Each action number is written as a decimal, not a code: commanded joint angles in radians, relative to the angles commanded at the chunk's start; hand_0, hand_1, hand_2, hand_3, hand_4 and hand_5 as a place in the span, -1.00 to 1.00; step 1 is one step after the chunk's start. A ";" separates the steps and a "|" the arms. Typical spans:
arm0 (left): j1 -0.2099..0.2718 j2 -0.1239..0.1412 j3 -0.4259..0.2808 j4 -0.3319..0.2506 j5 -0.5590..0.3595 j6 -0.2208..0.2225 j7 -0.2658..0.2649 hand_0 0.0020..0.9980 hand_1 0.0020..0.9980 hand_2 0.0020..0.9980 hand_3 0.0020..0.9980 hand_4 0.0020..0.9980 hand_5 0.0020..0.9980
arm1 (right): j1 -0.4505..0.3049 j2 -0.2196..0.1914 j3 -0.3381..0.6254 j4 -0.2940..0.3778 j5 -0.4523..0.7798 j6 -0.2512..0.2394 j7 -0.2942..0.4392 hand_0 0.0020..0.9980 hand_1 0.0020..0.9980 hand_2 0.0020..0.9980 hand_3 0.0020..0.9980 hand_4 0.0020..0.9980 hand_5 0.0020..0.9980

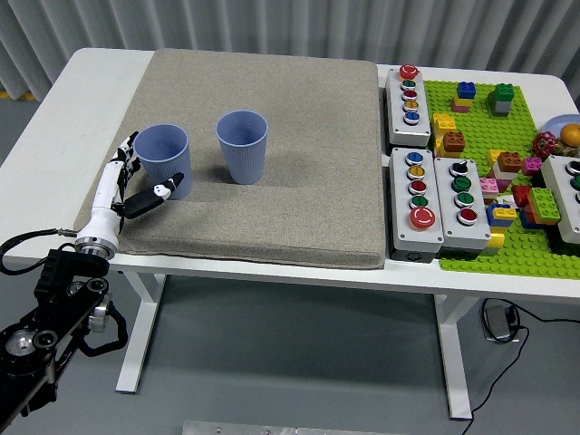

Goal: Pick cup pour cup place

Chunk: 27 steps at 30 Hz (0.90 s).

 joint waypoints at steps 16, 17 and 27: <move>-0.055 0.026 0.082 0.020 -0.018 -0.001 0.006 0.82 0.82 1.00 1.00 0.82 -0.34 | 0.005 0.000 0.001 0.000 0.000 -0.001 -0.002 0.34 0.11 -0.02 0.07 -0.90 -0.14; -0.057 0.025 0.084 0.023 -0.019 0.001 0.006 0.82 0.82 1.00 1.00 0.82 -0.34 | 0.006 0.000 0.000 0.000 0.000 -0.001 -0.002 0.34 0.11 -0.02 0.07 -0.90 -0.14; -0.069 0.019 0.090 0.045 -0.029 0.023 0.007 0.78 0.78 1.00 1.00 0.85 -0.26 | 0.005 0.000 0.000 0.000 0.002 0.000 -0.001 0.34 0.11 -0.01 0.07 -0.90 -0.14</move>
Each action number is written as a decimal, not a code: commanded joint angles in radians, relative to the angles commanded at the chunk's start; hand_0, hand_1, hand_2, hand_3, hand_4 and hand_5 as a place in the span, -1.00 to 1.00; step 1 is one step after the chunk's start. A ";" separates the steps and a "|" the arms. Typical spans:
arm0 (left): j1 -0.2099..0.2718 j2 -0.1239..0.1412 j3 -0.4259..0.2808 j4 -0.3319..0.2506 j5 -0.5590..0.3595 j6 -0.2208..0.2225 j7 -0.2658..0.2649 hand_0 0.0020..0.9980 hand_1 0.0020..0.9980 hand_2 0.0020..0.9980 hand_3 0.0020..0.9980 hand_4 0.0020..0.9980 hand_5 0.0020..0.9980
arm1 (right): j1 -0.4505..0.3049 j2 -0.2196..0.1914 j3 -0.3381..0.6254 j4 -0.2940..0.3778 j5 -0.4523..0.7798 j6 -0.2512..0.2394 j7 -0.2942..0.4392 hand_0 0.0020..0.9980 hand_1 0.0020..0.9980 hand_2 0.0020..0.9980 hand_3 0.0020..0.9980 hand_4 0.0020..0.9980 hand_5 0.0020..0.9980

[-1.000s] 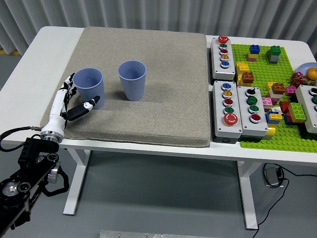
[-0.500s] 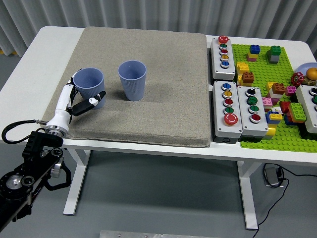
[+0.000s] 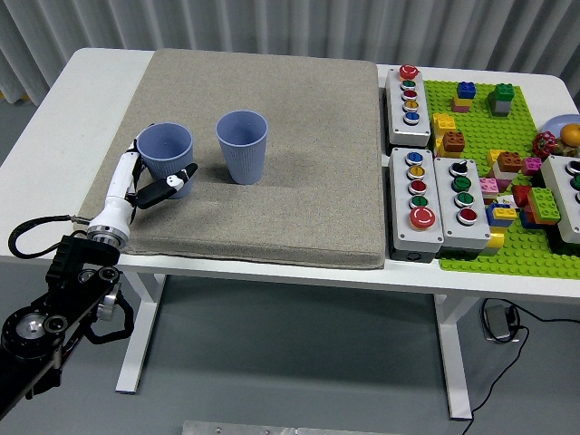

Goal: Pick cup pour cup place

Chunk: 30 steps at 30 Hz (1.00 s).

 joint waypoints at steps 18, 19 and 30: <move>-0.020 -0.004 0.017 0.030 0.040 0.054 0.017 0.55 0.59 0.98 1.00 0.76 -0.48 | 0.000 0.000 0.003 0.000 -0.007 0.004 -0.003 0.34 0.11 -0.01 0.07 -0.90 -0.15; -0.022 -0.005 0.020 0.032 0.039 0.058 0.016 0.55 0.59 0.98 1.00 0.76 -0.48 | -0.001 0.000 0.004 0.000 -0.007 0.004 -0.003 0.34 0.11 -0.01 0.07 -0.90 -0.15; -0.034 -0.009 0.030 0.050 0.023 0.105 0.013 0.41 0.38 0.81 1.00 0.66 -0.52 | 0.000 0.000 0.006 -0.001 -0.011 0.007 -0.004 0.34 0.11 -0.01 0.07 -0.89 -0.15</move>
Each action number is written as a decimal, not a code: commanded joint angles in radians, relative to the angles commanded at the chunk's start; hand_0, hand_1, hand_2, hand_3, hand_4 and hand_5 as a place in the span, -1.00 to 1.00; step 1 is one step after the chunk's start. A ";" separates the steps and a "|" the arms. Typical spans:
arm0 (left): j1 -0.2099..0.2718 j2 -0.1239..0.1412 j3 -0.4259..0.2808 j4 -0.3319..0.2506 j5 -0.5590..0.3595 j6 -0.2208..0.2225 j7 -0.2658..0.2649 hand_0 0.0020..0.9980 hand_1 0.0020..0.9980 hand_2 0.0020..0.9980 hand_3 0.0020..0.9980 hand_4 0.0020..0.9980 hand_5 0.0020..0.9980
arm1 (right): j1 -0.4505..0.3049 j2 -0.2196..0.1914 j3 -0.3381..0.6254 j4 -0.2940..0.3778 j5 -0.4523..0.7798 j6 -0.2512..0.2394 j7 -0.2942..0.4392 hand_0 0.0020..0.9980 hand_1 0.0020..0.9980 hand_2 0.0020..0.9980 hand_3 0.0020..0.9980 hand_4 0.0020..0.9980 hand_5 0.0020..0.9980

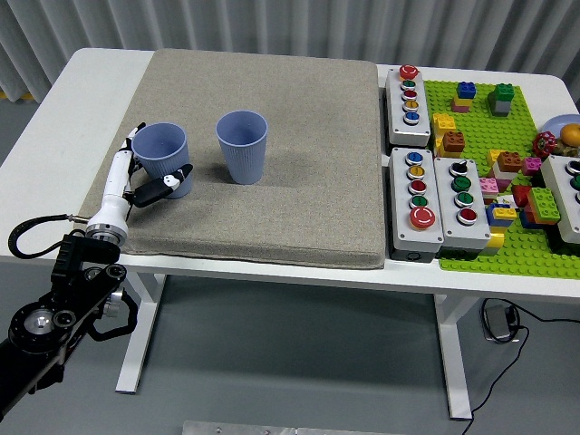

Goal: Pick cup pour cup place

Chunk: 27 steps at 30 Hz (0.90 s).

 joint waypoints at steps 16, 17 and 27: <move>0.004 -0.011 0.006 -0.010 -0.011 0.017 -0.012 0.27 0.28 0.62 0.82 0.63 -0.51 | 0.003 0.000 -0.001 0.000 -0.002 0.002 -0.001 0.34 0.11 -0.01 0.07 -0.89 -0.16; 0.006 -0.012 0.005 -0.011 -0.013 0.018 -0.014 0.27 0.28 0.62 0.82 0.63 -0.51 | 0.003 0.000 0.000 0.000 -0.003 0.002 -0.001 0.34 0.11 -0.01 0.07 -0.89 -0.16; 0.008 -0.012 0.003 -0.011 -0.037 0.035 -0.028 0.27 0.29 0.44 0.32 0.64 -0.48 | 0.006 0.000 0.001 0.000 -0.003 0.002 -0.002 0.34 0.11 -0.01 0.07 -0.89 -0.16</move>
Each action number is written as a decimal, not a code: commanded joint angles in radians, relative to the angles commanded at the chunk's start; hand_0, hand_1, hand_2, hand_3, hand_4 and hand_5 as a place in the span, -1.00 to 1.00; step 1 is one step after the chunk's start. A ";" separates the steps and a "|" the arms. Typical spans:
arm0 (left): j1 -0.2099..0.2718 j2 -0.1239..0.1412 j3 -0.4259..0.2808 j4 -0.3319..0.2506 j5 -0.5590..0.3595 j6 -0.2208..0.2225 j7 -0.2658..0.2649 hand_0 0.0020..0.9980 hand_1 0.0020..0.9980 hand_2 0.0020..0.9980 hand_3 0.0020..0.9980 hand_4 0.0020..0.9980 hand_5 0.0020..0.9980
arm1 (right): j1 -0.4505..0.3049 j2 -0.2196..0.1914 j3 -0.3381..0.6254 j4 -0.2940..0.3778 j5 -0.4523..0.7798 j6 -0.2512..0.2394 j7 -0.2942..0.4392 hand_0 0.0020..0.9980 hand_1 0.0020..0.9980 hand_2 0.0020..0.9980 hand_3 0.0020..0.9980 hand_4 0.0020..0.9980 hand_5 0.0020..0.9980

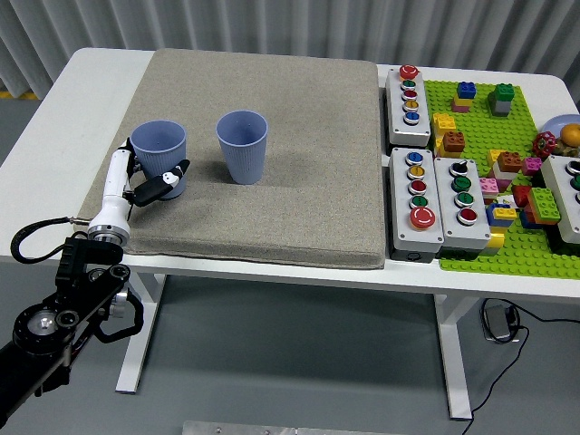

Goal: Pick cup pour cup place

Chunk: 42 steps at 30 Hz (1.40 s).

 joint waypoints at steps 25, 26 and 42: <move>0.029 0.010 -0.034 -0.078 0.124 0.048 0.027 0.02 0.04 0.16 0.07 0.52 -0.54 | -0.007 0.000 0.002 0.001 -0.007 0.000 -0.002 0.34 0.11 -0.01 0.07 -0.90 -0.17; 0.029 0.011 -0.035 -0.080 0.129 0.048 0.029 0.02 0.04 0.16 0.07 0.52 -0.54 | -0.007 0.000 0.002 0.001 -0.007 0.000 -0.002 0.34 0.11 -0.01 0.07 -0.90 -0.17; -0.033 0.101 -0.087 -0.224 0.614 -0.089 0.238 -0.16 -0.09 -0.03 -0.03 0.48 -0.57 | -0.008 -0.005 -0.006 -0.001 0.007 -0.002 0.003 0.34 0.12 -0.01 0.07 -0.90 -0.17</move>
